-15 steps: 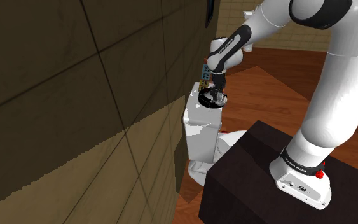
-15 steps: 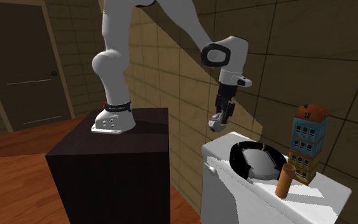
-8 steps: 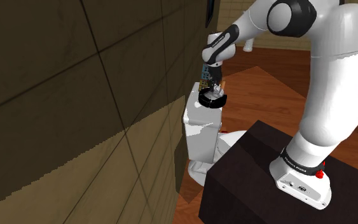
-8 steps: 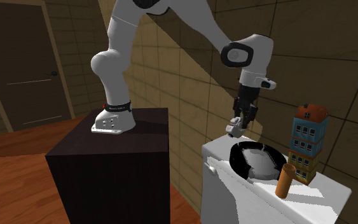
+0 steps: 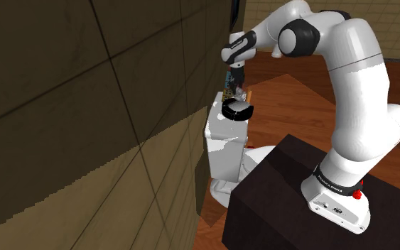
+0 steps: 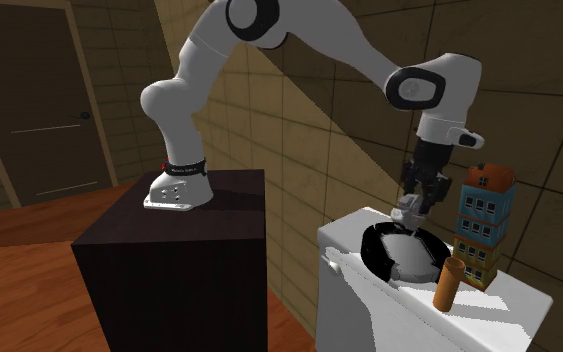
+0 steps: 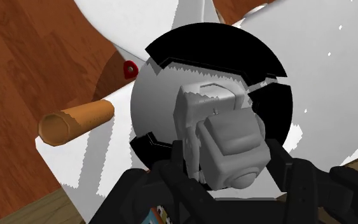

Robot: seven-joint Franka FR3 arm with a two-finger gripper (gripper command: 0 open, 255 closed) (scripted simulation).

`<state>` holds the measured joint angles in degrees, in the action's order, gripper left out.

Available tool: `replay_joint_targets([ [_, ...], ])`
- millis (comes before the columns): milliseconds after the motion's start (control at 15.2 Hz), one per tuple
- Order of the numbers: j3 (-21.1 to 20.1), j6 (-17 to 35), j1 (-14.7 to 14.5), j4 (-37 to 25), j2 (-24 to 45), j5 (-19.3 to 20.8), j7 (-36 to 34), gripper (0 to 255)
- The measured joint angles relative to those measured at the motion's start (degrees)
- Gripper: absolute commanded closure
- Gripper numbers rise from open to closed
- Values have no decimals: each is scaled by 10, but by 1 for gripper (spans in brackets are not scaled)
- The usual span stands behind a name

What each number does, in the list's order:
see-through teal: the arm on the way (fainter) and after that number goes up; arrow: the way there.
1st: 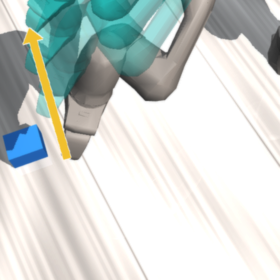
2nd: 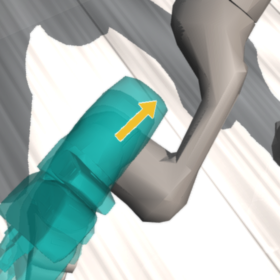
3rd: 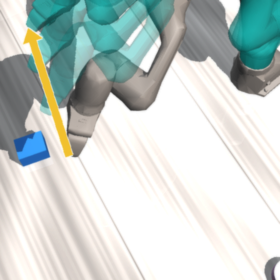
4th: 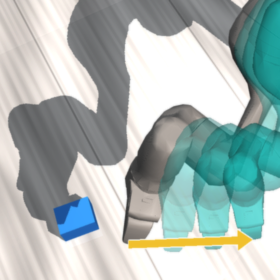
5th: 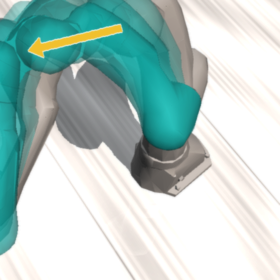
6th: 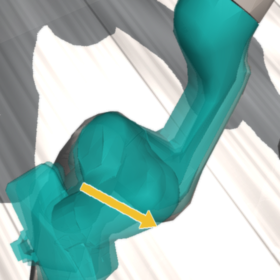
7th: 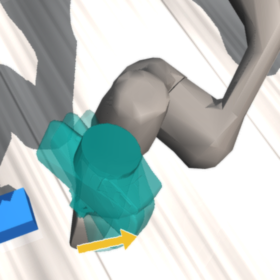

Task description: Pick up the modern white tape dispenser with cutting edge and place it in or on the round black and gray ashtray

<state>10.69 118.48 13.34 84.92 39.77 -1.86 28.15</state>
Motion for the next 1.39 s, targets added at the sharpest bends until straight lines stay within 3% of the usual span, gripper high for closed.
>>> replay_joint_targets([
  [726,-5,48,5,-14,50,-6,0,255],
  [1122,-7,142,6,-4,61,-7,1,255],
  [1320,-7,121,6,-14,64,-5,-3,255],
  [1386,-7,122,6,-8,59,-5,-3,0],
])
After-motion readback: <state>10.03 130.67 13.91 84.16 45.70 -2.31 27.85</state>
